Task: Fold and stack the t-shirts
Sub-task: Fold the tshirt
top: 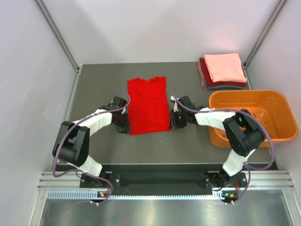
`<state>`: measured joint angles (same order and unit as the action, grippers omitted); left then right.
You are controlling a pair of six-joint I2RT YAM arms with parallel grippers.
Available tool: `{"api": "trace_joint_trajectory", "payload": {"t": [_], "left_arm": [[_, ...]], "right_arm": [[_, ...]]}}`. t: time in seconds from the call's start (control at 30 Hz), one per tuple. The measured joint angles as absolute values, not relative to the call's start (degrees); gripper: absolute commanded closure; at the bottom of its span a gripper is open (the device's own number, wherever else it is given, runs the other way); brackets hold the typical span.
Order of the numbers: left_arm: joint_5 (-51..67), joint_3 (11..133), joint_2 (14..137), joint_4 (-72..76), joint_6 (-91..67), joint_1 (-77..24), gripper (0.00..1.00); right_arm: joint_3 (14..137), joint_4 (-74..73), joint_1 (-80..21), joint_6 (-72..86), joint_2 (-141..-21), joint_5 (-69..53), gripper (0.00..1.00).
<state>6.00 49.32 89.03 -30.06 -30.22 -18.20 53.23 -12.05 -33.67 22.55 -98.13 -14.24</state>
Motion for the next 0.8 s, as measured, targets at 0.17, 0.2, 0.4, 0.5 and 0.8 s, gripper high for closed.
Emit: {"api": "trace_joint_trajectory", "payload": {"t": [0.17, 0.2, 0.4, 0.5, 0.8], "left_arm": [[3.1, 49.5, 88.6, -31.0, -30.2, -18.2, 0.62], [3.1, 49.5, 88.2, -31.2, -30.2, -18.2, 0.62], [5.9, 48.9, 85.8, -29.9, -31.2, -18.1, 0.62], [8.0, 47.2, 85.9, -28.8, -32.1, -18.1, 0.63], [9.8, 44.8, 86.1, -28.0, -34.1, -18.1, 0.66]], "right_arm": [[52.9, -11.0, -33.7, 22.9, -98.1, -14.3, 0.76], [52.9, -10.9, -33.7, 23.0, -98.1, -14.3, 0.75], [52.9, -10.9, -33.7, 23.4, -98.1, -14.3, 0.74], [52.8, -10.9, -33.7, 23.7, -98.1, -14.3, 0.74], [51.0, -9.0, -33.6, 25.0, -97.1, -14.3, 0.75]]}}
